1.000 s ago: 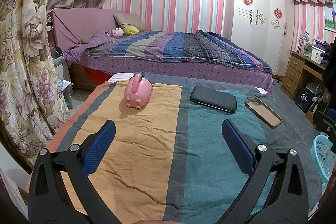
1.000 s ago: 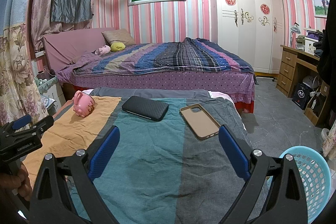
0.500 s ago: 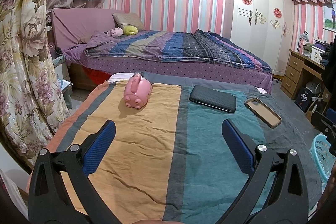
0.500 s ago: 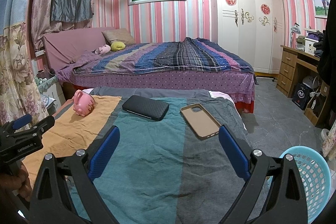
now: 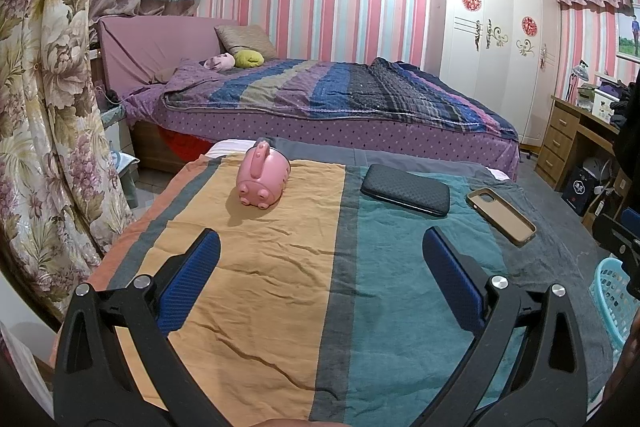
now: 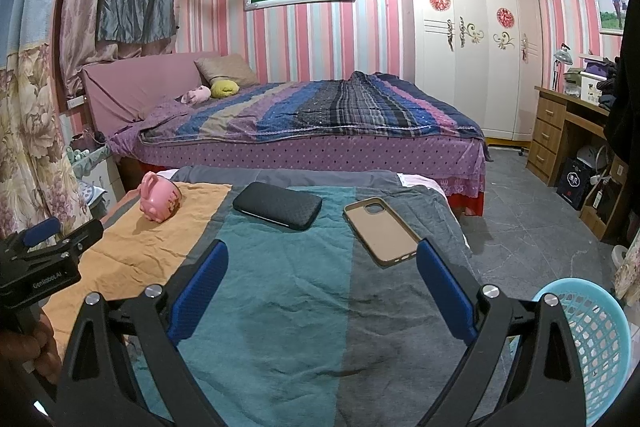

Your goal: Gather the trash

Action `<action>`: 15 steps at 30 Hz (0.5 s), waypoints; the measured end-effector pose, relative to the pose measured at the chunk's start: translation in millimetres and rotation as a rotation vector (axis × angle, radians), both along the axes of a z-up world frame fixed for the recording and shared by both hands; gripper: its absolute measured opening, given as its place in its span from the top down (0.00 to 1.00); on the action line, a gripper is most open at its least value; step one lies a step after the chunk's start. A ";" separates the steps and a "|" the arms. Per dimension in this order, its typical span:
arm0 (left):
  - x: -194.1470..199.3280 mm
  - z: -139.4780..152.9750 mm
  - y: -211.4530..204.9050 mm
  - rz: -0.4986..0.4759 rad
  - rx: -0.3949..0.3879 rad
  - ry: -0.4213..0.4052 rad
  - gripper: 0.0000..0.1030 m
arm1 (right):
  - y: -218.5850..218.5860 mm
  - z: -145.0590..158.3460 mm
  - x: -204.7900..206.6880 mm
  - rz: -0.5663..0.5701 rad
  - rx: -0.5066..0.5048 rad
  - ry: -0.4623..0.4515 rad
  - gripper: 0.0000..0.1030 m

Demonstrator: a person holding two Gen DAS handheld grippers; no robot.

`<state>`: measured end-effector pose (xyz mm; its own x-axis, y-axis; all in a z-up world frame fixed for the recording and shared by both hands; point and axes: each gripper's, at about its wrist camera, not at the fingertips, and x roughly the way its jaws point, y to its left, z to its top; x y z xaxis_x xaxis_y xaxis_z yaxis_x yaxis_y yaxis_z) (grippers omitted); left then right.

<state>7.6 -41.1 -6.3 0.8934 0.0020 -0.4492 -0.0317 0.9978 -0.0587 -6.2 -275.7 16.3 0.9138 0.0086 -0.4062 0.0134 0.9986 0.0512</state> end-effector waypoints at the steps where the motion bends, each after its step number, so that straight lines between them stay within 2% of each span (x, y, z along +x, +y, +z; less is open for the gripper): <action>1: -0.1 0.1 -0.1 0.000 0.001 -0.001 0.05 | -0.4 -0.2 1.0 -0.001 0.001 0.000 0.10; 15: 0.8 -0.4 -2.1 -0.002 0.008 0.003 0.05 | -3.4 -0.5 0.1 0.004 -0.002 0.004 0.10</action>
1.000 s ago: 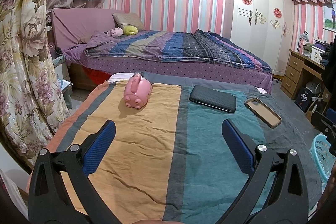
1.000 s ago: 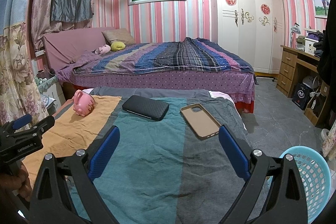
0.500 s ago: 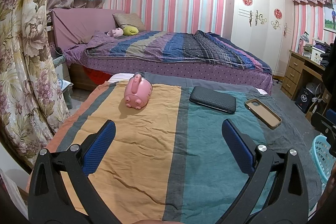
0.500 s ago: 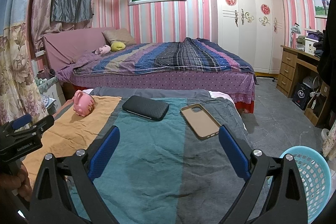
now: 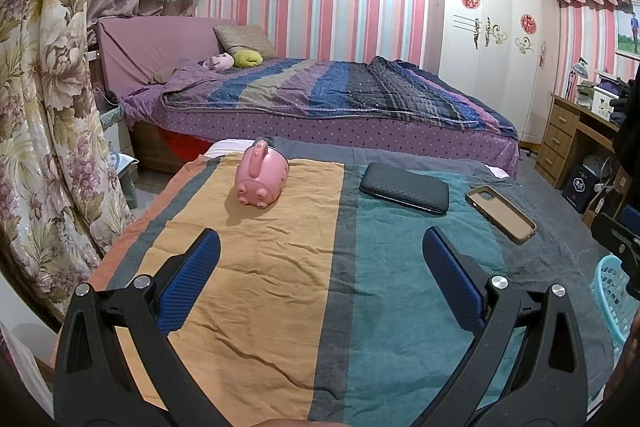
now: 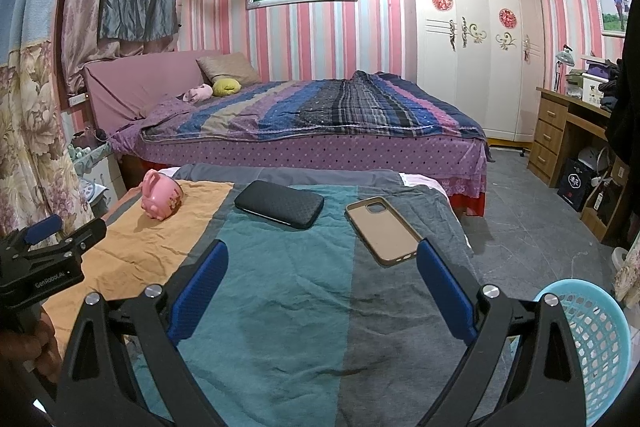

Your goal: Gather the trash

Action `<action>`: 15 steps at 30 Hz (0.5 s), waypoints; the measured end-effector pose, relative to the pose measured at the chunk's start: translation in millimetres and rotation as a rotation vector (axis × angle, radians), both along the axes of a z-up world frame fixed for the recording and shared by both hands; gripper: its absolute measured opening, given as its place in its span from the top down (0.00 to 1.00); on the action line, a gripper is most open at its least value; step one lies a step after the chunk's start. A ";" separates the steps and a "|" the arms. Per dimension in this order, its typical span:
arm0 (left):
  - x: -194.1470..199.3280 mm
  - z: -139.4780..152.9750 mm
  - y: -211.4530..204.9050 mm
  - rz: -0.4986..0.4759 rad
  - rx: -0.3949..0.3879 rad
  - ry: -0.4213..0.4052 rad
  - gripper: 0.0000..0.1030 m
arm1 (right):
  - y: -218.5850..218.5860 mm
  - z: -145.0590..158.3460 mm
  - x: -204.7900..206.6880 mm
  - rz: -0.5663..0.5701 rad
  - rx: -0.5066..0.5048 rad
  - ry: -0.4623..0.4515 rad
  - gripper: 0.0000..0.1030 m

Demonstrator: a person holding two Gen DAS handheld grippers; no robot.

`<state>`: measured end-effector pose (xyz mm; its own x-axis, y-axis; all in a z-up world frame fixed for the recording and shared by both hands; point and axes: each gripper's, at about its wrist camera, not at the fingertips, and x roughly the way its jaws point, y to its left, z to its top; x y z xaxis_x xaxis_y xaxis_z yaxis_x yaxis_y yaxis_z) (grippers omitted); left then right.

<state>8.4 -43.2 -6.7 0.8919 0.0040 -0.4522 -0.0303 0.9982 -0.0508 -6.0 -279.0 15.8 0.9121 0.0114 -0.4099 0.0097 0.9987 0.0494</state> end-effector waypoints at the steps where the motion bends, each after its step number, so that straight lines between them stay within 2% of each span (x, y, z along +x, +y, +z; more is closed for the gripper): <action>1: 0.5 -0.1 -0.5 0.000 -0.001 0.001 0.05 | -1.0 0.2 -0.5 -0.002 0.001 0.001 0.09; 15: -0.2 -1.8 -3.7 0.011 0.021 0.000 0.05 | -3.0 0.1 1.8 0.006 -0.002 0.006 0.07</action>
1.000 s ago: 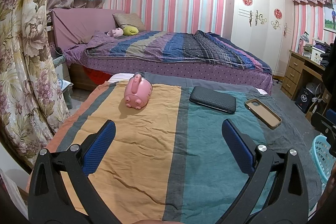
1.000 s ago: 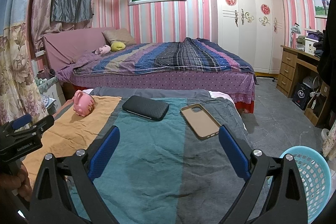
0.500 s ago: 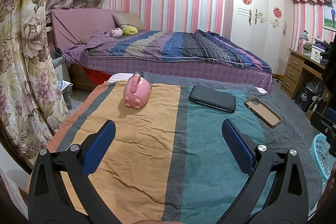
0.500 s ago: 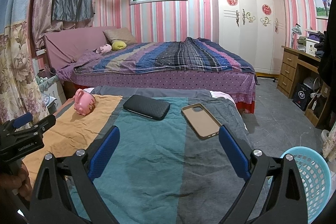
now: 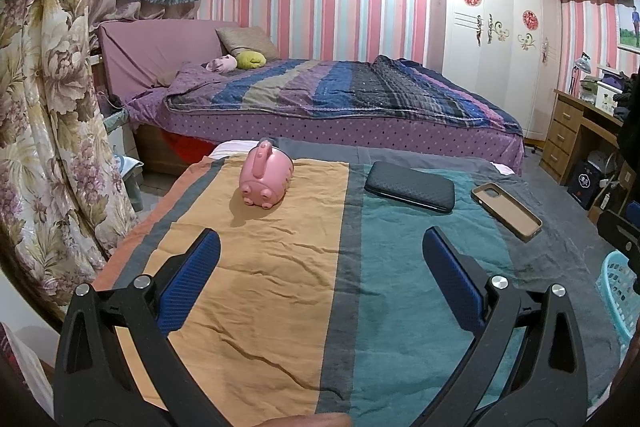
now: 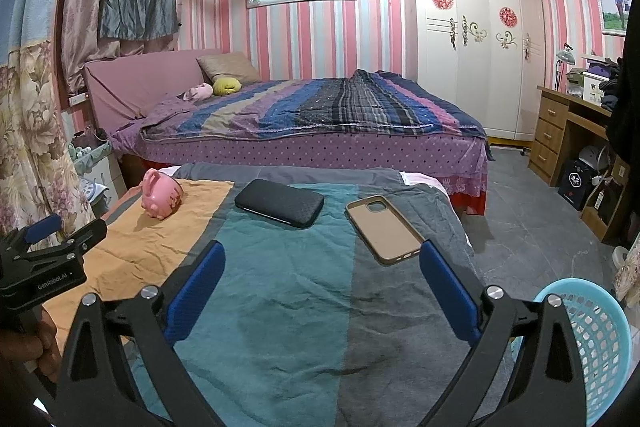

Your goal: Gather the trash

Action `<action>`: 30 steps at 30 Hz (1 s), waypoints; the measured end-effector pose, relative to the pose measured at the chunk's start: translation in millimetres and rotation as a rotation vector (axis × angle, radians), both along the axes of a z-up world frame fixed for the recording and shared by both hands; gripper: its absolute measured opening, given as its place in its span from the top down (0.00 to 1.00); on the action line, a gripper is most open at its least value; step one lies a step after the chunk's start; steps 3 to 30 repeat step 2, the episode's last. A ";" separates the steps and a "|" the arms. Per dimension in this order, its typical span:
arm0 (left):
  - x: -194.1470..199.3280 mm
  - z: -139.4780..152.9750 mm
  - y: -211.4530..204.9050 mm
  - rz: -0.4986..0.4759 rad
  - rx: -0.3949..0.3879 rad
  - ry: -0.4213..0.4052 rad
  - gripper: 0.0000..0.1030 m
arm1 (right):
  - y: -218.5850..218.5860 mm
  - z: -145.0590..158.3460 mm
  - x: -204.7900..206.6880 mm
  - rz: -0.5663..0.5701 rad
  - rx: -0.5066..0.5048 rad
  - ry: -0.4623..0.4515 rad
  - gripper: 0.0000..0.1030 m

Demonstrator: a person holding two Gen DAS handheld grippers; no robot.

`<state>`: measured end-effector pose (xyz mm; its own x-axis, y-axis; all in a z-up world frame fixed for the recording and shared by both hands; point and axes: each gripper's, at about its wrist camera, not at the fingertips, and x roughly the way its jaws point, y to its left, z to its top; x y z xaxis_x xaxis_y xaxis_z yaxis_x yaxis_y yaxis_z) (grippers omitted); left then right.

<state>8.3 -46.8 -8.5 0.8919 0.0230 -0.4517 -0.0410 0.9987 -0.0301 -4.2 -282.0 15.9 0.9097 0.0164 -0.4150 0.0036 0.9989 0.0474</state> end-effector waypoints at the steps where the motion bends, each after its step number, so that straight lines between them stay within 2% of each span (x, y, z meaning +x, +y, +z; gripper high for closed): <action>1: 0.1 0.3 0.0 -0.001 -0.002 0.000 0.05 | 0.0 0.0 0.0 0.001 0.000 0.000 0.07; 30: 0.4 0.6 0.6 -0.003 -0.006 -0.001 0.05 | -0.1 0.0 -0.2 0.000 -0.001 0.000 0.07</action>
